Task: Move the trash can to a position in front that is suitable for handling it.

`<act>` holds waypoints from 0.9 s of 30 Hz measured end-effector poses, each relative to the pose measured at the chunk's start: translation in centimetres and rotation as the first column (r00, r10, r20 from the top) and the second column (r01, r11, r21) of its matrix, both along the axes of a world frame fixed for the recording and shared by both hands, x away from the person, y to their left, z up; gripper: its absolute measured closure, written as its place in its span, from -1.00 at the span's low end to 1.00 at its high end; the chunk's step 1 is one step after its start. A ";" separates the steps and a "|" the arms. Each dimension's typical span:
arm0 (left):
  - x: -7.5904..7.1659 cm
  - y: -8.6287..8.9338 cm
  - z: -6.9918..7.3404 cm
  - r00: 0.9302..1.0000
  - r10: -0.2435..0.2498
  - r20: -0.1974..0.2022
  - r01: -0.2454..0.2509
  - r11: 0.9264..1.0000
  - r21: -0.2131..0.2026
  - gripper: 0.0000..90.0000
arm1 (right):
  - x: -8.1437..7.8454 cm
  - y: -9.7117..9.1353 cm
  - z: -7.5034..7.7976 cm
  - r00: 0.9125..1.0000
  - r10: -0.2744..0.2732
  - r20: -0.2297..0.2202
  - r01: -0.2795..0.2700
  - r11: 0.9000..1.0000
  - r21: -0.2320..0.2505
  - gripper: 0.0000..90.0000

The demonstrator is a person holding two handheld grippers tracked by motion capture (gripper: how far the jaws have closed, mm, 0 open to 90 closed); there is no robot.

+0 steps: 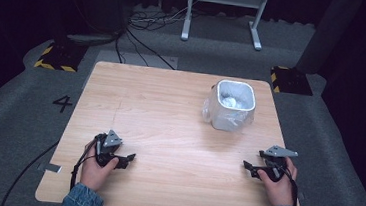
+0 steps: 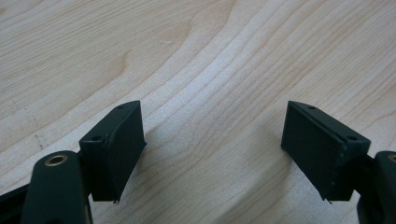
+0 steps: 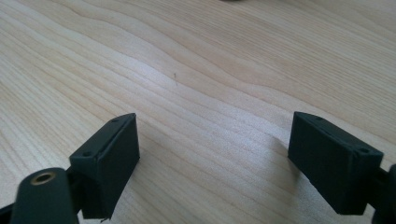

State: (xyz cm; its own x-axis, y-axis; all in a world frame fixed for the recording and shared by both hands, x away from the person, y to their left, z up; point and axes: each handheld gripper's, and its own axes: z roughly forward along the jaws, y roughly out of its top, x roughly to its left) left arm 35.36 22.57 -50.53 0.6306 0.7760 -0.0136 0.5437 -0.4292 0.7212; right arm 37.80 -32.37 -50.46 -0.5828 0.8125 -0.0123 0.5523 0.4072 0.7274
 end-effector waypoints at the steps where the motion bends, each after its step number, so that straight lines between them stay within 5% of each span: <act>1: 0.0 0.0 0.0 1.000 0.000 0.000 0.000 1.000 0.001 -0.54 | 0.0 0.0 0.0 1.000 0.000 0.000 0.000 1.000 0.000 -0.64; 14: 0.2 -0.2 0.0 1.000 0.011 0.003 -0.011 1.000 0.004 -0.54 | 0.0 0.0 0.0 1.000 0.006 -0.001 -0.006 1.000 0.003 -0.62; 25: 0.8 -0.2 0.0 0.999 -0.045 -0.002 0.045 0.999 0.009 -0.63 | -0.2 0.1 0.0 1.000 -0.019 -0.002 0.019 1.000 0.006 -0.60; 27: 0.8 -0.1 0.0 0.999 -0.043 -0.004 0.043 0.999 0.008 -0.63 | -0.3 0.2 0.2 1.000 -0.020 -0.008 0.020 1.000 0.005 -0.43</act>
